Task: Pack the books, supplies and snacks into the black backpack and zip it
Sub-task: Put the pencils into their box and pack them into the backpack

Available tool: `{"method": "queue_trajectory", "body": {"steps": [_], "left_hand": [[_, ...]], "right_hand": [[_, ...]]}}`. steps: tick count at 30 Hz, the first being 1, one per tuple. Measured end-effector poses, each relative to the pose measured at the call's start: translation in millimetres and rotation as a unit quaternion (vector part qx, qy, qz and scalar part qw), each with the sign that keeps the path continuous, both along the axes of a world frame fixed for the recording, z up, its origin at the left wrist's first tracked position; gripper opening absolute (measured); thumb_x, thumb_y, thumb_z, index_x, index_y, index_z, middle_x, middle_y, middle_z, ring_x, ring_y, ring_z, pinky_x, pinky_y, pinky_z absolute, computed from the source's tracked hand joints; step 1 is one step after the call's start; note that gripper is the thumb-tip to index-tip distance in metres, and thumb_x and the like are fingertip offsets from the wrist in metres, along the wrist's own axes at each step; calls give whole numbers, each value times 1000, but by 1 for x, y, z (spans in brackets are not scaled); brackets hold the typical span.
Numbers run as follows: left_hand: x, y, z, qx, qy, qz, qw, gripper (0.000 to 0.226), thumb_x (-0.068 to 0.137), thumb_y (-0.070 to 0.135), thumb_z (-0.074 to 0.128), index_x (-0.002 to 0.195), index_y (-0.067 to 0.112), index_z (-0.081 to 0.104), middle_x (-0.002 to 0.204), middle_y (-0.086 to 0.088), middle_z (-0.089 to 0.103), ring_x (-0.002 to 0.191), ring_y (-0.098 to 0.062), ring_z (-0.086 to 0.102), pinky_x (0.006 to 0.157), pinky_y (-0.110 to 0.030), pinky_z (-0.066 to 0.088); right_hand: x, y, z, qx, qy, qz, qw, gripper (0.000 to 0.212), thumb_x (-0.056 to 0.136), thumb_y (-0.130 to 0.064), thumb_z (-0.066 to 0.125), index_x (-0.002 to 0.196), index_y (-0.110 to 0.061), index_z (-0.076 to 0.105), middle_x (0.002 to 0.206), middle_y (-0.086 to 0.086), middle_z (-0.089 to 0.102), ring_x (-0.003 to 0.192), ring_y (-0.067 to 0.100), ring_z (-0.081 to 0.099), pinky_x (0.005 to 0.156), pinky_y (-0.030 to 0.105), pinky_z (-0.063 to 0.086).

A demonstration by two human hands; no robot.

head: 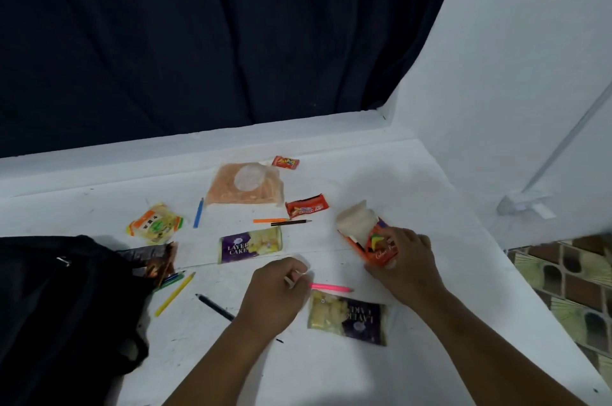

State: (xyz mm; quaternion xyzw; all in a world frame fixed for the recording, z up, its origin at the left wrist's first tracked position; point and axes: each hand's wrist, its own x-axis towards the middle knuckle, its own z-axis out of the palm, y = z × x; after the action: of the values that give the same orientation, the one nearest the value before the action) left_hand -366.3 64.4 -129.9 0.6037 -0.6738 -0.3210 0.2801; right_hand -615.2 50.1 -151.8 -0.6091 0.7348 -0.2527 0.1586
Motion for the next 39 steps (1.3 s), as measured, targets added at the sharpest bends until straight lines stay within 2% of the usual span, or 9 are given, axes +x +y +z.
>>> {"method": "queue_trajectory", "body": {"steps": [4, 8, 11, 14, 16, 18, 25, 32, 39], "left_hand": [[-2, 4, 3, 32, 46, 34, 998, 15, 93, 20, 65, 80, 22, 73, 81, 15, 71, 78, -1, 63, 69, -9, 44], [0, 10, 13, 169, 244, 142, 944, 27, 98, 35, 61, 89, 12, 71, 79, -2, 73, 69, -11, 65, 64, -24, 49], [13, 22, 9, 170, 271, 211, 924, 21, 98, 26, 63, 86, 9, 68, 71, -8, 71, 59, -15, 64, 60, -30, 51], [34, 38, 0, 179, 307, 253, 900, 22, 98, 15, 61, 77, 10, 61, 66, -10, 64, 58, -18, 61, 62, -34, 51], [50, 48, -8, 150, 261, 244, 922, 12, 99, 15, 60, 88, 11, 64, 75, -5, 73, 67, -16, 69, 65, -32, 55], [62, 54, -17, 93, 136, 212, 963, 7, 99, 18, 59, 102, 17, 66, 84, 3, 75, 73, -4, 69, 62, -16, 50], [67, 69, -28, -10, 14, 131, 991, 25, 98, 18, 62, 122, 24, 64, 75, 16, 69, 75, 8, 66, 62, -5, 43], [71, 75, -46, -93, -104, 121, 983, 29, 90, 35, 71, 115, 19, 69, 89, 9, 66, 75, -4, 60, 68, -5, 40], [78, 86, -60, -159, -91, 120, 976, 35, 95, 48, 52, 105, 21, 72, 89, 14, 63, 80, 0, 61, 66, -12, 48]], "right_hand": [[29, 11, 5, -69, -88, 36, 993, 60, 63, -42, 86, 113, -33, 53, 122, -10, 48, 112, 11, 35, 79, 19, 39], [71, 29, 2, -126, -103, 157, 974, 60, 59, -57, 82, 107, -37, 53, 116, -15, 49, 107, 8, 42, 82, 13, 42], [92, 41, -3, -76, -115, 215, 967, 67, 62, -67, 80, 114, -36, 54, 119, -21, 44, 112, 7, 43, 88, 12, 44], [94, 45, -9, -49, -131, 246, 959, 51, 80, -58, 70, 121, -31, 57, 121, -19, 45, 118, 6, 48, 89, 10, 46], [86, 41, -14, -89, -91, 224, 966, 33, 91, -41, 64, 118, -22, 65, 120, -9, 57, 114, 8, 53, 91, 15, 47], [75, 35, -16, -97, -37, 192, 976, 23, 93, -25, 64, 114, -18, 69, 117, -2, 64, 110, 11, 53, 92, 24, 47], [61, 25, -16, -7, 37, 186, 982, 20, 93, -27, 63, 104, -15, 74, 107, -4, 65, 100, 10, 50, 80, 15, 33], [68, 33, -6, -20, -10, 156, 987, 15, 97, -36, 56, 104, -26, 63, 96, -16, 59, 93, 7, 55, 71, 10, 40], [94, 46, -4, -23, -171, 202, 964, 10, 87, -30, 71, 96, -27, 69, 97, -20, 66, 91, 4, 66, 64, 6, 52]]}}
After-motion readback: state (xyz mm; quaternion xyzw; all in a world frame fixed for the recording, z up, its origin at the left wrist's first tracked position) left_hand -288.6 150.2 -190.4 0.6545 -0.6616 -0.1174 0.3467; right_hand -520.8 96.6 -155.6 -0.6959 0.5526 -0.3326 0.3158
